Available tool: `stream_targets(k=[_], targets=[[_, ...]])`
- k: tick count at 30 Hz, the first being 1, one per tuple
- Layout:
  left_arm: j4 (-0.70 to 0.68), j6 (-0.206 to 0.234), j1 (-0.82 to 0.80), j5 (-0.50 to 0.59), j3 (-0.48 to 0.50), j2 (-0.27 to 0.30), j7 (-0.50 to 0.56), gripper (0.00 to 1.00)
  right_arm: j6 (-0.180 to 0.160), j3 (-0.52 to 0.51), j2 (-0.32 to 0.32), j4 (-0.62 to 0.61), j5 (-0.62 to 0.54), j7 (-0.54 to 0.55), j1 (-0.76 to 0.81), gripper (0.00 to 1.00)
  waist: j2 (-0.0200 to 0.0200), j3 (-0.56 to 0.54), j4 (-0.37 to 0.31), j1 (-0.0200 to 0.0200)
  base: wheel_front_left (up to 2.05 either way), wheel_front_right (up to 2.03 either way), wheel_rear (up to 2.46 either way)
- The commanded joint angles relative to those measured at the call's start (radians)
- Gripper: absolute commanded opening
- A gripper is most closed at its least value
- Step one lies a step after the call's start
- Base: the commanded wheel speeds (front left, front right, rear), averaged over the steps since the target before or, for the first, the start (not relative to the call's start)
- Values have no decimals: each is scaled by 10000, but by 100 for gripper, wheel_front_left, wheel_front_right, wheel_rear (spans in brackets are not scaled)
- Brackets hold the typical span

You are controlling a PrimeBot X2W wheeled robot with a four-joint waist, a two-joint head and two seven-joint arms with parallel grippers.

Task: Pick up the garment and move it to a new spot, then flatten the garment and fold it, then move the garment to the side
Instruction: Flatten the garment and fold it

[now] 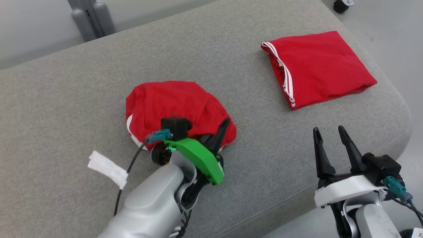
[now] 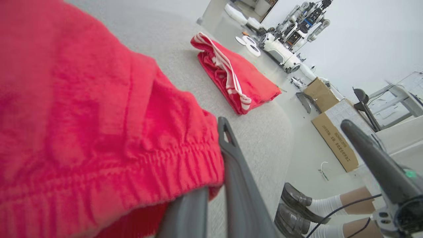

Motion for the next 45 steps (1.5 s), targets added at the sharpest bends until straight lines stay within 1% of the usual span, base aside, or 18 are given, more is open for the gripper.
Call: stream_targets(k=[1,5,10,13,15,18,20,22,25,28,31,35,39,40,41,45], targets=[[-372,-23,-565,-95,-48,22,-142,0,2,-22,-3,18,-31,-47,6,100,-1,-92,240,0,0,0,0],[-1540,-23,-1716,-443,-61,23,-365,0,2,-10,-4,32,8,-67,-10,100,-1,-196,553,0,0,0,0],[-2752,-24,-3269,-629,337,22,-503,0,2,99,-10,110,24,-77,-70,100,-1,-409,786,0,0,0,0],[-3192,-24,-3605,-778,773,35,-541,0,2,87,-6,118,31,-82,19,100,-1,-475,936,0,0,0,0],[-3330,-24,-3550,-776,1163,116,-540,0,2,68,-7,132,36,-81,67,100,-1,-461,1102,0,0,0,0],[-3046,-24,-3011,-638,1515,361,-543,0,2,61,-7,130,69,-80,63,100,-1,-416,1363,0,0,0,0],[-2587,-24,-2604,-460,1499,640,-534,0,2,86,-6,103,74,-83,41,100,-1,-370,1576,0,0,0,0],[-1982,-24,-2078,-591,1397,858,-483,0,2,123,-6,81,48,-73,1,100,-1,-322,1781,0,0,0,0],[-1054,-24,-1187,-957,1186,1227,-16,0,2,164,-10,29,-3,-41,-70,100,-1,-248,2100,0,0,0,0],[-284,-23,-643,-1170,1123,1522,219,0,2,141,-10,-26,-49,-10,-116,100,-1,-172,2424,0,0,0,0],[520,-15,-347,-1259,1187,1594,145,0,2,184,-10,-82,-103,60,-152,100,-1,-122,2723,0,0,0,0],[1318,-16,-319,-1319,1187,1570,98,0,2,268,-9,-96,-121,135,-204,100,-1,-116,2955,0,0,0,0],[1639,-19,-510,-1318,1117,1509,23,0,2,320,-10,-74,-98,150,-256,100,-1,-156,3062,0,0,0,0],[1657,-20,-572,-1257,1105,1514,-61,16,2,327,-10,-60,-98,152,-253,100,-1,-171,3075,0,0,0,0],[1683,-20,-628,-1167,1072,1514,-163,100,2,335,-10,-47,-91,144,-253,100,-1,-197,3088,0,0,0,0],[1505,-21,-549,-913,1013,1404,-444,100,2,282,-10,-10,-94,153,-141,100,-1,-325,3111,0,0,0,0]])
